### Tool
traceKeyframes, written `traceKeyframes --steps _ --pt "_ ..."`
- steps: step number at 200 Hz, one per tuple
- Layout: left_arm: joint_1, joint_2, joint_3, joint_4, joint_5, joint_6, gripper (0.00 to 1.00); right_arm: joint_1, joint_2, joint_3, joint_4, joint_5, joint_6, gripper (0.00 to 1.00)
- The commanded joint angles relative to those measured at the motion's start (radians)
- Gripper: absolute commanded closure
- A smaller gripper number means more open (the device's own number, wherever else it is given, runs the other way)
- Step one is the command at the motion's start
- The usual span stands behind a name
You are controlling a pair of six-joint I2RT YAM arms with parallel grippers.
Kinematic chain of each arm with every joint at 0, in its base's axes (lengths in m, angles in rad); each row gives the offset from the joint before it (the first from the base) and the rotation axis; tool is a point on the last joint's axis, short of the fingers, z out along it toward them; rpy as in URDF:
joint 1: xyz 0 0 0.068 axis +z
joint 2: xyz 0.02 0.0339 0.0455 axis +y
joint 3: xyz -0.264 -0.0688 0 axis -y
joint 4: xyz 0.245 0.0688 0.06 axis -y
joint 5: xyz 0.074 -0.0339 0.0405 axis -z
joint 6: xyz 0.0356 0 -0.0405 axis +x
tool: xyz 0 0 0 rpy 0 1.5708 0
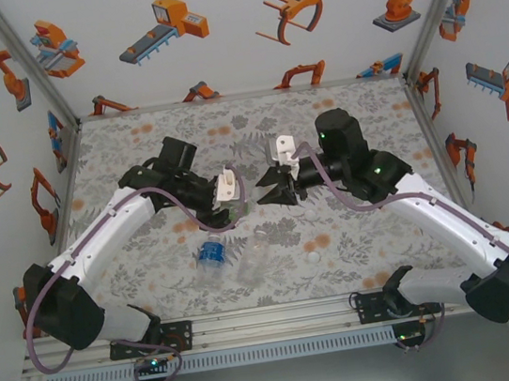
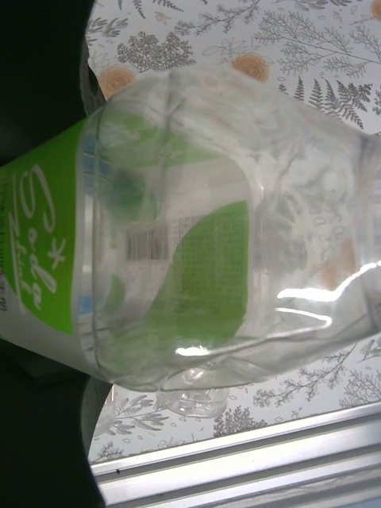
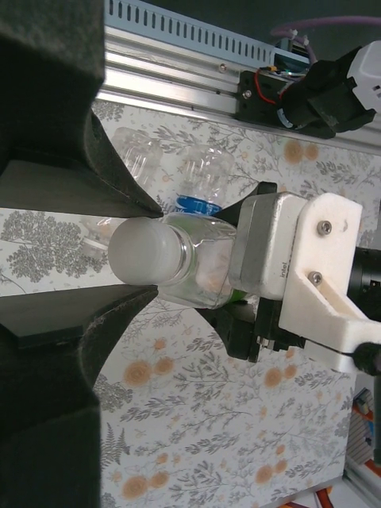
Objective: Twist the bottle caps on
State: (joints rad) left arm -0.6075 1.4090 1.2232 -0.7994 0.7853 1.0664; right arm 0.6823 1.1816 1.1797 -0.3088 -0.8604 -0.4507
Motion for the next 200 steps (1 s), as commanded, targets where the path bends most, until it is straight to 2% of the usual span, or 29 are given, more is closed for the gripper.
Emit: traceKeyframes --steps 1,44,103,146,171,200 --pt "0.007 0.007 0.048 0.006 0.089 0.016 1.0 0.017 0.016 0.015 -0.051 -0.109 -0.039 0.84" --pt "0.022 0.025 0.072 -0.021 0.143 0.012 1.0 0.023 0.035 0.049 -0.114 -0.113 -0.069 0.85" --pt "0.014 0.058 0.126 -0.146 0.2 0.089 1.0 0.036 0.076 0.08 -0.139 -0.082 -0.141 0.86" --pt "-0.005 0.053 0.137 -0.178 0.189 0.12 1.0 0.038 0.1 0.105 -0.151 -0.067 -0.173 0.89" --pt "-0.007 0.018 0.107 -0.105 0.138 0.081 1.0 0.037 0.086 0.091 -0.107 -0.019 -0.082 0.92" --pt "-0.007 -0.072 0.001 0.092 0.096 0.0 1.0 0.037 0.042 0.019 0.011 0.016 0.074 0.96"
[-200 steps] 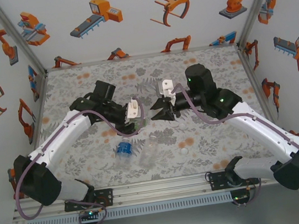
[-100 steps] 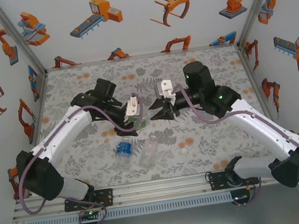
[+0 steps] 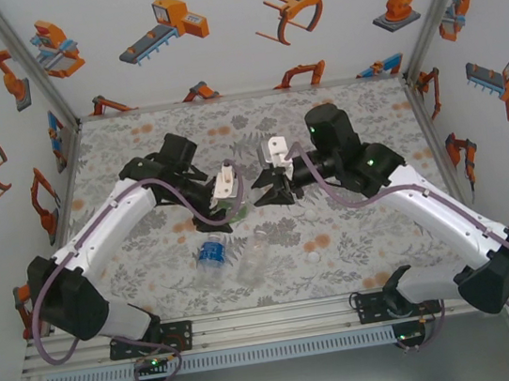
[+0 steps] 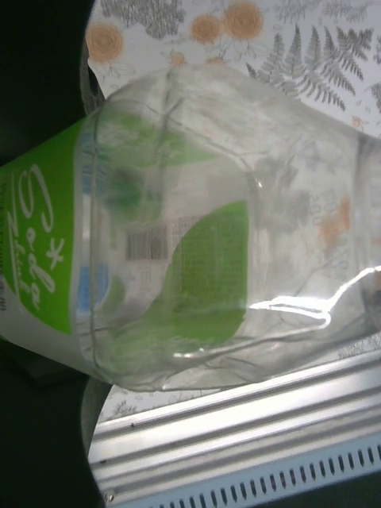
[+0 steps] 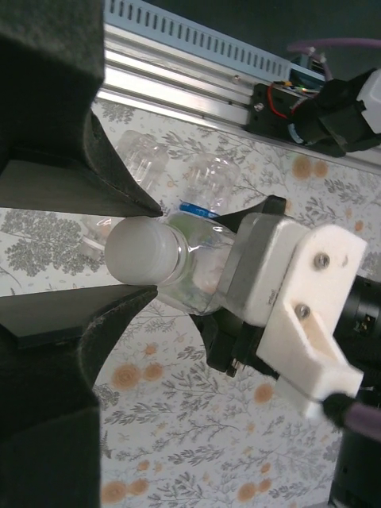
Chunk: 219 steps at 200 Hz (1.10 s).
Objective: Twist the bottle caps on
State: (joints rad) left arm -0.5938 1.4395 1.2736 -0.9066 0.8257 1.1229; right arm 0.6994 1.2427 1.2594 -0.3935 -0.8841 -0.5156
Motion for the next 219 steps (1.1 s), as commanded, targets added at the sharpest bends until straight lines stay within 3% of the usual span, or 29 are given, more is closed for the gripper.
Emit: traceKeyframes --steps 1,59,117,153,189,219 --pt "-0.02 -0.105 -0.053 0.206 0.053 -0.059 1.0 0.02 -0.019 -0.061 0.096 0.04 0.139 0.96" --pt "-0.021 -0.16 -0.097 0.29 0.029 -0.093 1.0 0.02 -0.033 -0.147 0.287 0.22 0.533 1.0" --pt "-0.021 -0.2 -0.159 0.444 -0.037 -0.197 1.0 0.02 0.004 -0.159 0.272 0.509 1.084 1.0" --pt "-0.02 -0.196 -0.173 0.507 -0.13 -0.254 1.0 0.02 0.026 -0.14 0.145 0.66 1.451 1.0" --pt "-0.021 -0.171 -0.163 0.516 -0.202 -0.286 1.0 0.019 0.061 -0.123 0.061 0.656 1.723 1.0" --pt "-0.021 -0.157 -0.154 0.522 -0.262 -0.307 1.0 0.018 0.094 -0.138 0.18 0.562 1.861 1.0"
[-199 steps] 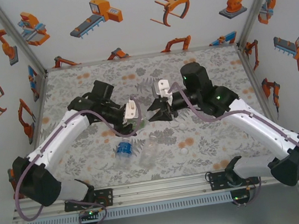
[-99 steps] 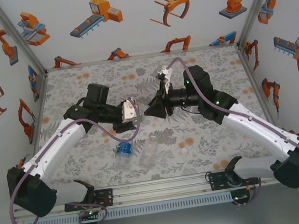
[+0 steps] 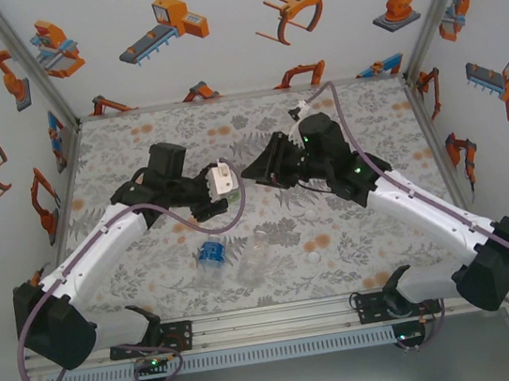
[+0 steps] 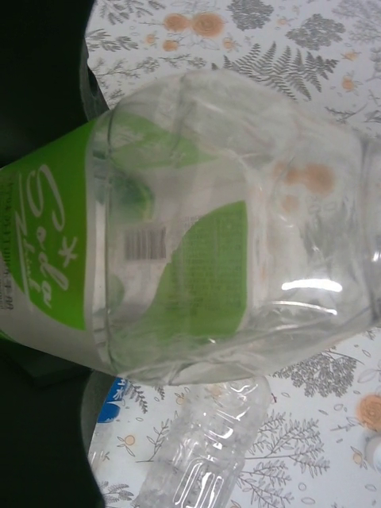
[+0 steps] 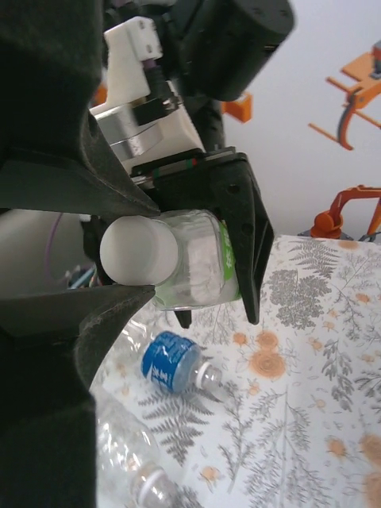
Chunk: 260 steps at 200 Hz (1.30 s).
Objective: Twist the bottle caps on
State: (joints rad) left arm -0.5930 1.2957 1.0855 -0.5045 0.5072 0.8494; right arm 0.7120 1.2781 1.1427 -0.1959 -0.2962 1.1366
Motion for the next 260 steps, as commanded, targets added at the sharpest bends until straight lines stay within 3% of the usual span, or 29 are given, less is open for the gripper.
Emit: traceKeyframes --steps 1,22,49,83,99,137,215,260 --pt "-0.022 -0.013 0.034 0.12 0.055 -0.033 1.0 0.006 0.061 -0.021 -0.016 -0.027 0.21 1.0" --pt "-0.021 -0.009 0.034 0.112 0.056 -0.025 1.0 0.006 0.07 -0.005 -0.019 -0.024 0.191 1.0" --pt "-0.025 -0.007 0.033 0.086 0.102 0.008 1.0 -0.008 0.069 0.03 -0.029 -0.015 0.135 0.75" --pt "-0.027 0.004 0.04 0.065 0.13 0.021 1.0 -0.041 0.04 0.118 -0.076 0.002 -0.13 0.41" --pt "-0.028 0.01 0.047 0.052 0.138 0.025 1.0 -0.061 0.016 0.154 -0.117 0.003 -0.248 0.34" --pt "-0.027 0.022 0.064 -0.001 0.17 0.055 1.0 -0.093 -0.046 0.172 -0.128 -0.024 -0.497 0.34" --pt "-0.025 0.185 0.266 -0.402 0.372 0.226 1.0 -0.094 -0.12 0.189 -0.301 -0.398 -1.395 0.4" --pt "-0.028 0.207 0.29 -0.466 0.394 0.262 1.0 -0.092 -0.151 0.15 -0.267 -0.521 -1.55 0.4"
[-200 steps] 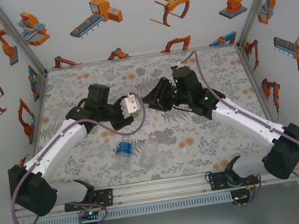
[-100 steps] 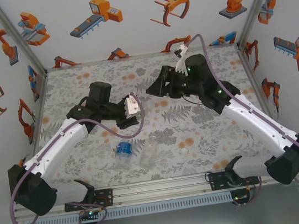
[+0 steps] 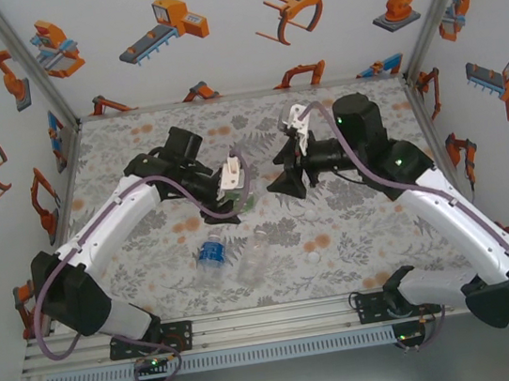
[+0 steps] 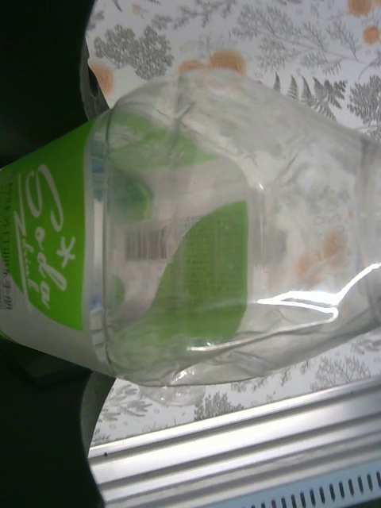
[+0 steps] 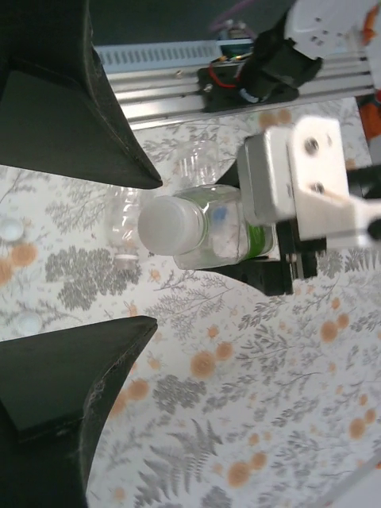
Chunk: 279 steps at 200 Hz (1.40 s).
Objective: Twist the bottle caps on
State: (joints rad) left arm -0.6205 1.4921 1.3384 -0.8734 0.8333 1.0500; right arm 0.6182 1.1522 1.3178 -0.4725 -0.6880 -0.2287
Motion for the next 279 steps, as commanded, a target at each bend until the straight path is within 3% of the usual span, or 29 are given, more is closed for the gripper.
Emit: traceKeyframes --steps 1,96,193,225,239,261,279 --pt "-0.001 0.01 0.037 -0.098 0.067 0.062 1.0 0.002 -0.025 -0.025 0.009 -0.129 -0.185 0.4" --pt "-0.006 0.005 0.035 -0.11 0.074 0.07 1.0 0.032 0.024 -0.066 0.097 -0.226 -0.192 0.48" --pt "-0.01 0.004 0.036 -0.111 0.073 0.073 1.0 0.054 0.051 -0.074 0.094 -0.202 -0.194 0.57" --pt "-0.009 0.003 0.039 -0.111 0.066 0.076 1.0 0.054 0.055 -0.066 0.077 -0.175 -0.19 0.69" --pt "-0.01 -0.004 0.036 -0.102 0.057 0.07 1.0 0.055 0.054 -0.065 0.077 -0.142 -0.155 0.79" --pt "-0.008 -0.022 0.018 -0.049 0.022 0.033 1.0 0.055 0.048 -0.084 0.121 -0.029 0.012 1.0" --pt "-0.005 -0.055 -0.02 0.05 -0.029 -0.028 1.0 0.055 0.04 -0.125 0.19 0.128 0.287 1.0"
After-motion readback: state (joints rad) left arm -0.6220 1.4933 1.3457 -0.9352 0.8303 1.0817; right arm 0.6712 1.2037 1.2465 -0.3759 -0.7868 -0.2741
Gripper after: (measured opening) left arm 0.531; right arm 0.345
